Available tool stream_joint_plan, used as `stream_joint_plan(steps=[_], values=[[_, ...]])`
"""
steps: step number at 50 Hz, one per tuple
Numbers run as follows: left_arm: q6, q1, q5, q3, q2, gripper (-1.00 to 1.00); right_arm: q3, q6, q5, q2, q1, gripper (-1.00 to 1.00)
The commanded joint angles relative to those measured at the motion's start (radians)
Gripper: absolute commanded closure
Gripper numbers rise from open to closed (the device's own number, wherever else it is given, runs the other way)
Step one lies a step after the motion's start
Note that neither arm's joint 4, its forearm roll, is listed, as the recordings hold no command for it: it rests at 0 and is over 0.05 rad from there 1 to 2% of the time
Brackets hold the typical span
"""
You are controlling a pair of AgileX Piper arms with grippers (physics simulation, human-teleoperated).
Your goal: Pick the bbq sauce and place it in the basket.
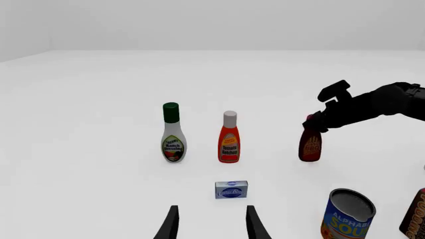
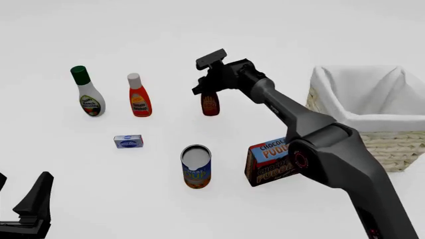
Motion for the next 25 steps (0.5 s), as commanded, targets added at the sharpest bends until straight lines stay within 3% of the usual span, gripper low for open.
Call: stream_joint_plan(steps=[1,16,25], values=[[0.000,0.000,0.000,0.000,0.000,-1.00,0.044,0.011,-0.016,-0.063,0.008,1.00],[0.000,0.000,0.000,0.000,0.000,-1.00,0.059,0.000,0.010,-0.167,0.018,1.00],[0.000,0.000,0.000,0.000,0.000,-1.00,0.138,-0.002,-0.003,-0.287,0.028,1.00]])
